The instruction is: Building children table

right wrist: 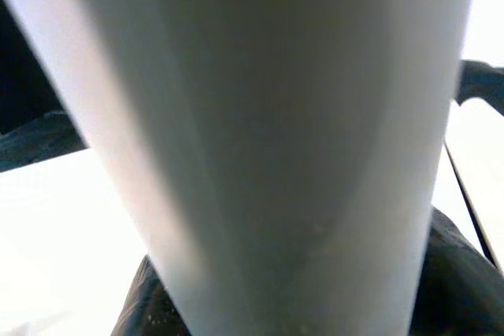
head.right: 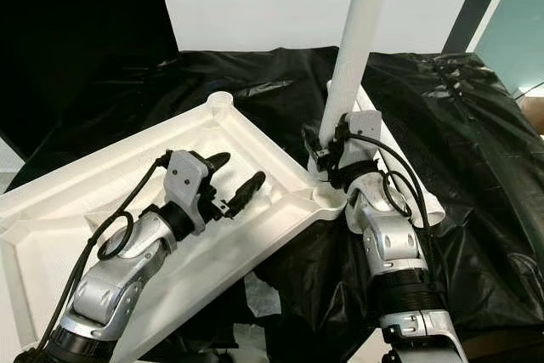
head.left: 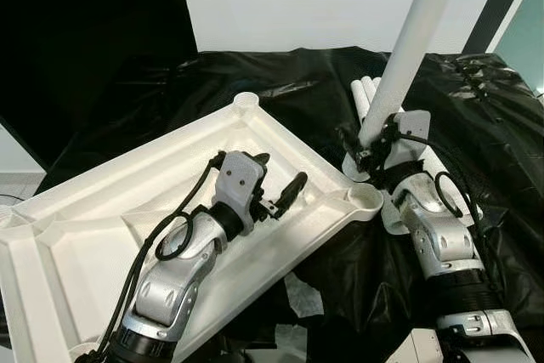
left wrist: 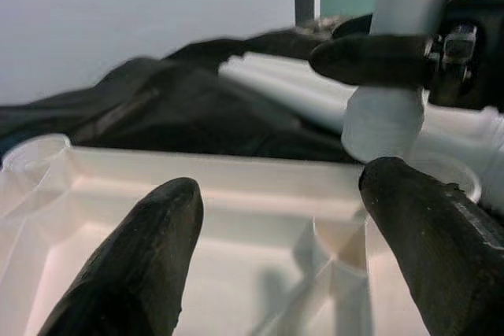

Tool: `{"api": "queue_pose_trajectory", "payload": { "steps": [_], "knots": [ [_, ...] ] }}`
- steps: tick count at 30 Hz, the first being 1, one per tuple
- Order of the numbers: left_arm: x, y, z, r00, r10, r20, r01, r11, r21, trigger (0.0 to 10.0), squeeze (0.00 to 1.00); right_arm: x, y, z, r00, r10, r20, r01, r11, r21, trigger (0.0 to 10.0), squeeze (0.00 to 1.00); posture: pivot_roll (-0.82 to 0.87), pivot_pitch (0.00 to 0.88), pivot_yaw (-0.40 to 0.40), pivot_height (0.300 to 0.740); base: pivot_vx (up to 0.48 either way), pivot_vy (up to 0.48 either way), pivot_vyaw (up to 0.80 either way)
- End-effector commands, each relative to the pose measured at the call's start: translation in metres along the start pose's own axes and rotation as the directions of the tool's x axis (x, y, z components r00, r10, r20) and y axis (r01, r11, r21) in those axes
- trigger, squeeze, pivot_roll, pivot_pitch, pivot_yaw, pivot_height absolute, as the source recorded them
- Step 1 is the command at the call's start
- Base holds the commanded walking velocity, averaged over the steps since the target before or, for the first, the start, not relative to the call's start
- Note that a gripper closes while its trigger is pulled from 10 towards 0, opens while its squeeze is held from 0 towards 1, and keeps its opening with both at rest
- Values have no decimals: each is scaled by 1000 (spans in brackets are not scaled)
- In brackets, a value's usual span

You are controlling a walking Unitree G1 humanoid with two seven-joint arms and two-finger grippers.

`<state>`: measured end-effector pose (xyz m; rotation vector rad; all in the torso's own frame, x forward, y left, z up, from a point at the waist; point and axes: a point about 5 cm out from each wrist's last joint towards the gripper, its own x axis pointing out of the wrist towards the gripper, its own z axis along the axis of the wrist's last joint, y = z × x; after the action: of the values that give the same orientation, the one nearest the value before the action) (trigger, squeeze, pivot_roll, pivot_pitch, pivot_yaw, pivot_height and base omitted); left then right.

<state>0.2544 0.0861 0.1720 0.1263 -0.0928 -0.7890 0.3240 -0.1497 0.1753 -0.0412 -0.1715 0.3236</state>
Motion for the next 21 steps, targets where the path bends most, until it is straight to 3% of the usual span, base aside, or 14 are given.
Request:
{"api": "queue_pose_trajectory", "payload": {
  "steps": [1, 10, 14, 21],
  "knots": [
    [-3, -9, -4, 995, -93, -35, 92, 996, -16, 10000, 0, -4, 5, -2, 999, 26, -20, -25, 1000, 11, 10000, 0, 68, 81, 10, 740, 0, 0, 0],
    [-13, -21, -15, 970, -203, -130, 201, 979, -32, 10000, 0, -28, 29, -20, 982, 155, -109, -155, 988, 6, 10000, 0, 73, 87, 23, 740, 0, 0, 0],
    [-13, -20, -17, 970, -192, -151, 191, 981, -26, 10000, 0, -37, 25, -26, 983, 130, -129, -130, 991, 6, 10000, 0, 76, 91, 27, 740, 0, 0, 0],
    [-14, -18, -17, 972, -169, -162, 168, 986, -20, 10000, 0, -44, 8, -33, 987, 30, -160, -10, 992, 122, 10000, 0, 65, 96, 37, 740, 0, 0, 0]
  ]
}}
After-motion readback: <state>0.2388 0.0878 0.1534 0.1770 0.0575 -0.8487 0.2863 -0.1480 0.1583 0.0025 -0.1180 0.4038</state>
